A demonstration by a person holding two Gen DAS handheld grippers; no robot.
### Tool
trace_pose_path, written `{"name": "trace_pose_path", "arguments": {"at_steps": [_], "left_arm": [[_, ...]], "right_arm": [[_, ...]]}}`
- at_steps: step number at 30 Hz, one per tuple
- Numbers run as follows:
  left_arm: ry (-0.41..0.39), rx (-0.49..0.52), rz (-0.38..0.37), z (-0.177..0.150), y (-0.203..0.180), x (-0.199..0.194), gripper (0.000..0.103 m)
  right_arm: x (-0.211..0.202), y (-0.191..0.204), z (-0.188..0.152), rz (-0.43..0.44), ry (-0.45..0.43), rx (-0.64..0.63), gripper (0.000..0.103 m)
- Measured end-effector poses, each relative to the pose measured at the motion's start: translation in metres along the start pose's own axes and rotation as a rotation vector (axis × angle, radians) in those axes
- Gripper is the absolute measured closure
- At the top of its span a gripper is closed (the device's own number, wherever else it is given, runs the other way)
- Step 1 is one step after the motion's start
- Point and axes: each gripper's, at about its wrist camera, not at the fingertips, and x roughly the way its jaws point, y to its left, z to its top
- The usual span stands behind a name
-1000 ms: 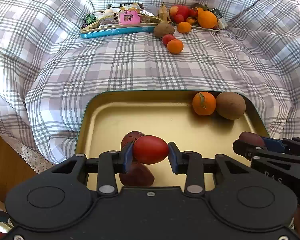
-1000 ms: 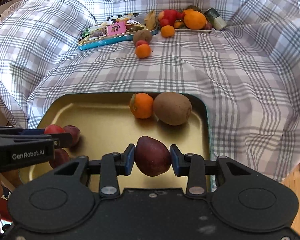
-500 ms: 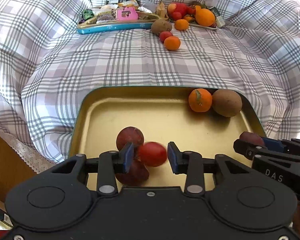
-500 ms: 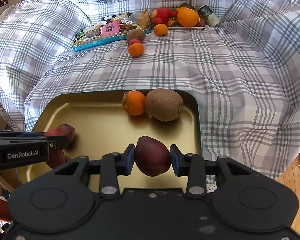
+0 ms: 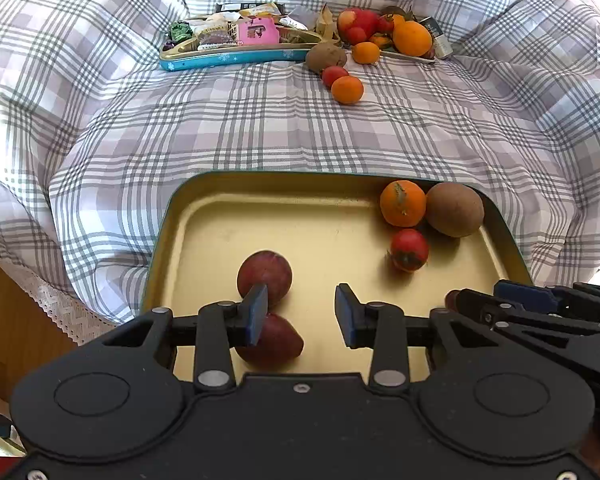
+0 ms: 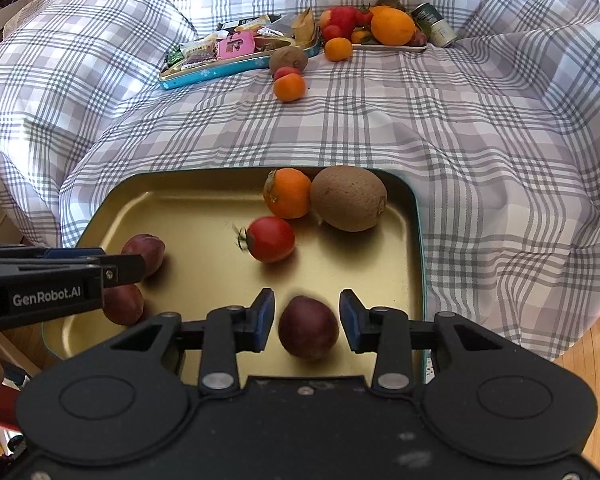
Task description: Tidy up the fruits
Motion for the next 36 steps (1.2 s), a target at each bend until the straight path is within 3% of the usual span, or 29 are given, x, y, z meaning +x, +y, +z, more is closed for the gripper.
{"name": "trace_pose_path", "arguments": {"at_steps": [23,36], "left_arm": [[-0.002,0.004,0.023,0.0,0.0,-0.001,0.057],[-0.013,0.025,0.087,0.011,0.002,0.004,0.057]], "right_arm": [[-0.007,-0.004,0.001,0.002,-0.022,0.026,0.064],[-0.009,-0.01,0.008,-0.008,-0.032,0.056,0.064]]}}
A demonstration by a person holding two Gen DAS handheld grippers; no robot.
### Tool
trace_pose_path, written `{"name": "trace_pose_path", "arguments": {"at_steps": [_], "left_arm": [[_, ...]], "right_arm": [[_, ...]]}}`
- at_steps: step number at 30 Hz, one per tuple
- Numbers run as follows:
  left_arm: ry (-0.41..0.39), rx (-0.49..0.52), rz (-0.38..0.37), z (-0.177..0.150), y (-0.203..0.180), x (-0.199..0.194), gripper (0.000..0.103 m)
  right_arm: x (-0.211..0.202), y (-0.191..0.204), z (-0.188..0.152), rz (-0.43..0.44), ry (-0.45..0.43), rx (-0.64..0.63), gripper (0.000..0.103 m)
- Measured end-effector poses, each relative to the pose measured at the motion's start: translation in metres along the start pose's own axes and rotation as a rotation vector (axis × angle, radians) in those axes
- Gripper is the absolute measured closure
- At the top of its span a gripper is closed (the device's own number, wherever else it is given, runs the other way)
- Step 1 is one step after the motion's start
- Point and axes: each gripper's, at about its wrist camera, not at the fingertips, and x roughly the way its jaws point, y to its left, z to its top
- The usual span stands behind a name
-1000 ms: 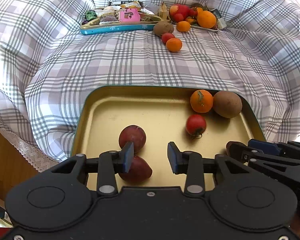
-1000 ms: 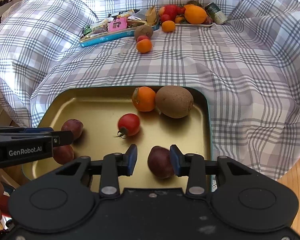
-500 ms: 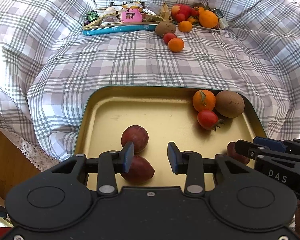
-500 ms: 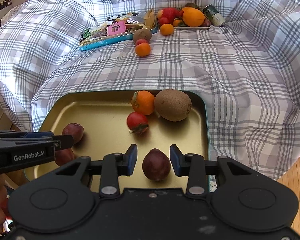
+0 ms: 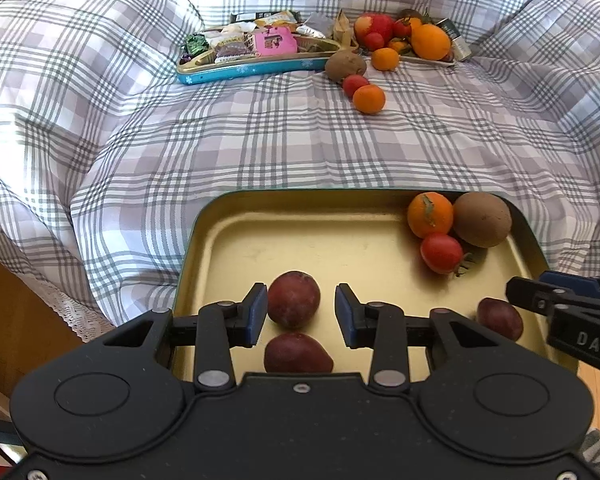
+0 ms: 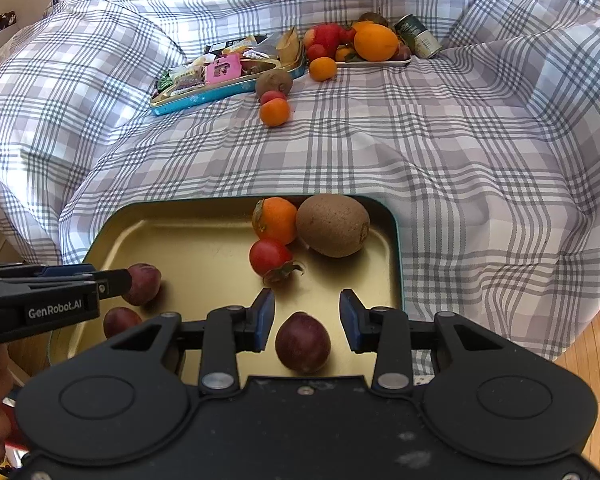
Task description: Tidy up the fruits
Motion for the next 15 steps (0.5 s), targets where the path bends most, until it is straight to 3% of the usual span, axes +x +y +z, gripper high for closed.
{"name": "trace_pose_path", "arguments": {"at_steps": [15], "left_arm": [[0.074,-0.003,0.012,0.012,0.001,0.011,0.057]], "right_arm": [[0.012,0.002,0.008,0.013,0.053,-0.008,0.064]]}}
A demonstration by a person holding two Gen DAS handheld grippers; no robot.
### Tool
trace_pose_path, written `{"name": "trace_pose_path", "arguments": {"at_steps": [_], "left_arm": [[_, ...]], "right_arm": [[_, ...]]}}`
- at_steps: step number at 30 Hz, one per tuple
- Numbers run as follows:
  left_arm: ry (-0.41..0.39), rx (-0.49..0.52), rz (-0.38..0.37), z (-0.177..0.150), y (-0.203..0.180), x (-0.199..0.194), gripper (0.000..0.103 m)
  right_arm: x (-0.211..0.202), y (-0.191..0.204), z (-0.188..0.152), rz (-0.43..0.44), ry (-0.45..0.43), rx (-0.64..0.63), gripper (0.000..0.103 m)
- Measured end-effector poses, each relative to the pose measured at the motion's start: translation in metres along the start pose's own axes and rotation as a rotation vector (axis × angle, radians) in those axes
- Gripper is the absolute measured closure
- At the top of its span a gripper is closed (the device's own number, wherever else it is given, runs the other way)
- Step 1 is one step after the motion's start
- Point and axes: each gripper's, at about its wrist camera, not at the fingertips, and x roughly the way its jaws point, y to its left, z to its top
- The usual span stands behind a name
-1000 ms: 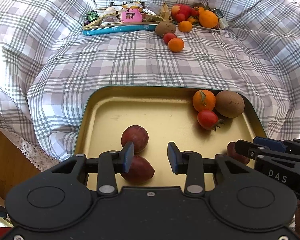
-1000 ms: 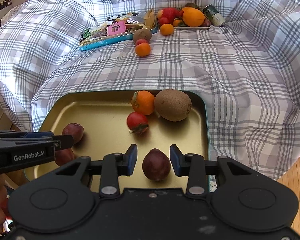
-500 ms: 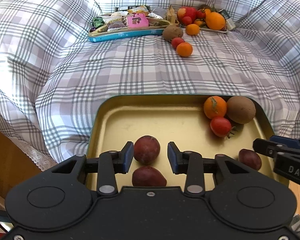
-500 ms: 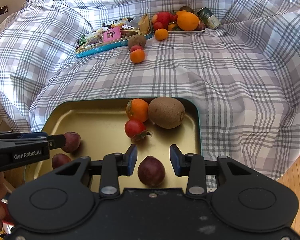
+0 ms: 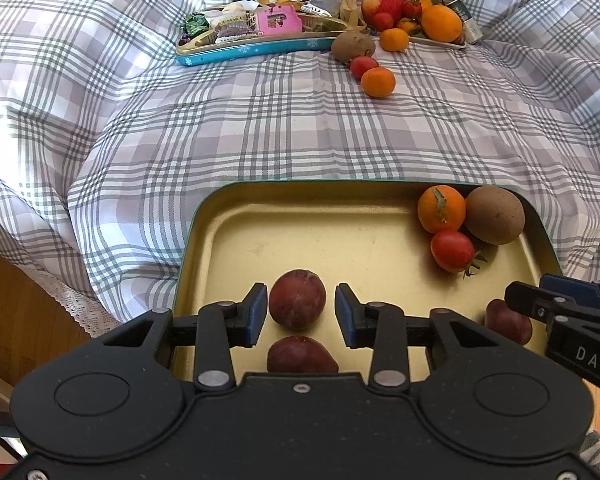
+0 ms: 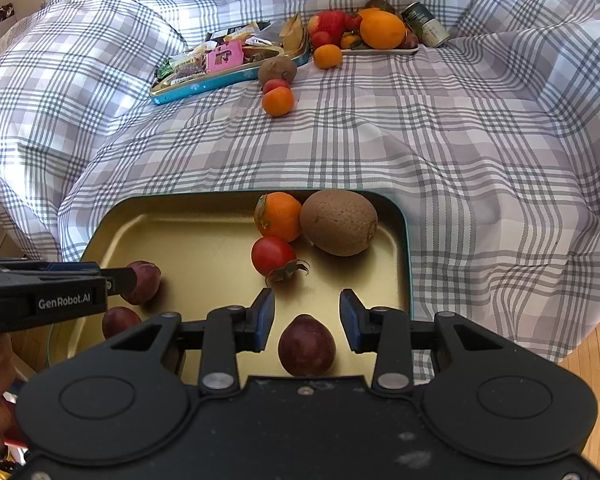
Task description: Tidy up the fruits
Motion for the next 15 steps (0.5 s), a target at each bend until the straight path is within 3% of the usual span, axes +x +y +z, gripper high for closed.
{"name": "trace_pose_path", "arguments": {"at_steps": [15], "left_arm": [[0.041,-0.016,-0.009,0.029,0.005,0.009,0.057]], "right_arm": [[0.009,-0.004,0.024,-0.005,0.044,0.01,0.064]]}}
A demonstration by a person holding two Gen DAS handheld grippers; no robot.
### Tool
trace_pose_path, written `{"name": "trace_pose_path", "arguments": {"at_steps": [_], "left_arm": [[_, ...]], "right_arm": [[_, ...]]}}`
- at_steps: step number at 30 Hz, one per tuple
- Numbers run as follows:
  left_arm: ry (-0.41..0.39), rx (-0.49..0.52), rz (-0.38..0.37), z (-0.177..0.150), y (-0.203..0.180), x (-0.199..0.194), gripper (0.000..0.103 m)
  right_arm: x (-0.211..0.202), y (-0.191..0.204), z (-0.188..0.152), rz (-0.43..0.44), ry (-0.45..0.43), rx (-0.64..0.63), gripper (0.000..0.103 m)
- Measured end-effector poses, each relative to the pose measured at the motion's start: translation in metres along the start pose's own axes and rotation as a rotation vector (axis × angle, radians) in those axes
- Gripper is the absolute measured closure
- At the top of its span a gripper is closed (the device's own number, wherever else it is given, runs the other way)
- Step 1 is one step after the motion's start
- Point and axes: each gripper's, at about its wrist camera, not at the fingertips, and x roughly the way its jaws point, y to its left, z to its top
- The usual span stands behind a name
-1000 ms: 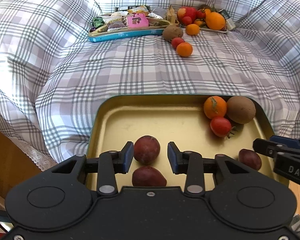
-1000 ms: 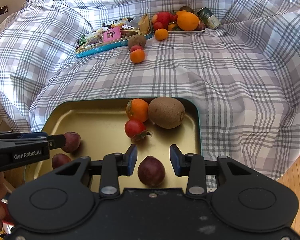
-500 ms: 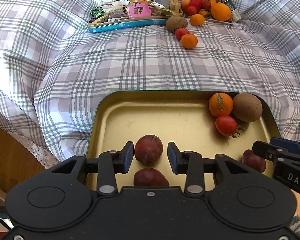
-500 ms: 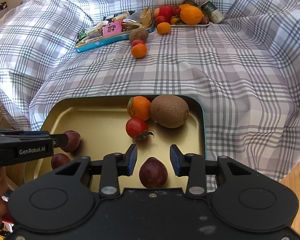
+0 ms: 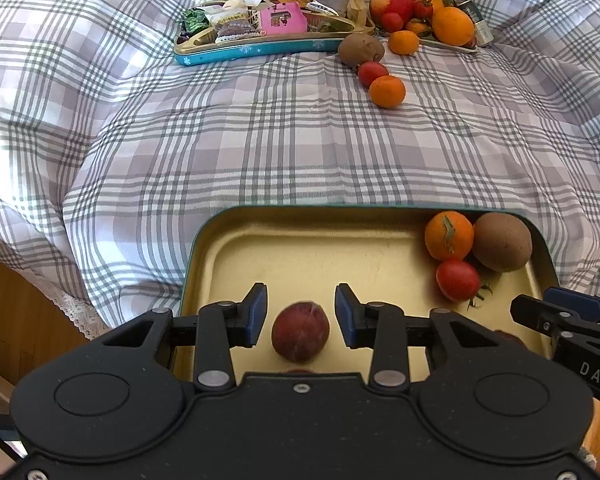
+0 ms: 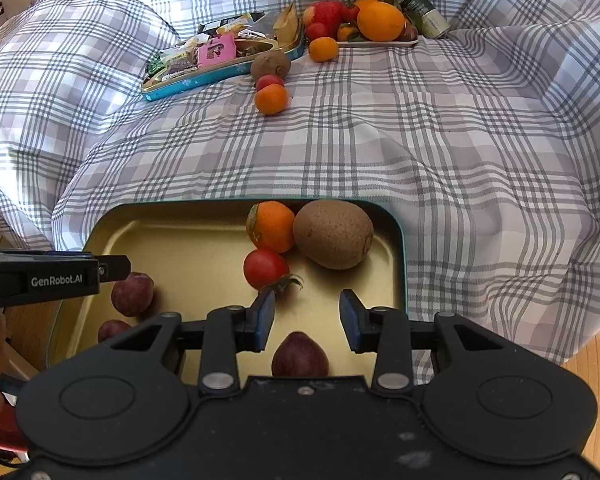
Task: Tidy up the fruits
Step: 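Withdraw both open tools from the tray toward the loose fruit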
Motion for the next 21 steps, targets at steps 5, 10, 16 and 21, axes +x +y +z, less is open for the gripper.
{"name": "trace_pose_path", "arguments": {"at_steps": [5,10,16,21], "left_arm": [[0.005,-0.003,-0.002,0.014,0.002,0.004,0.057],[0.011,-0.005,0.0,0.03,0.004,0.01,0.057],[0.019,-0.011,-0.002,0.052,0.007,0.021,0.057],[0.028,-0.017,-0.002,0.067,0.008,0.034,0.057]], "right_arm": [[0.001,0.0,0.016,-0.004,0.0,0.003,0.064],[0.006,-0.001,0.036,-0.011,0.0,0.006,0.064],[0.02,-0.003,0.06,-0.026,0.018,0.009,0.064],[0.034,-0.005,0.077,-0.037,0.037,0.01,0.064]]}}
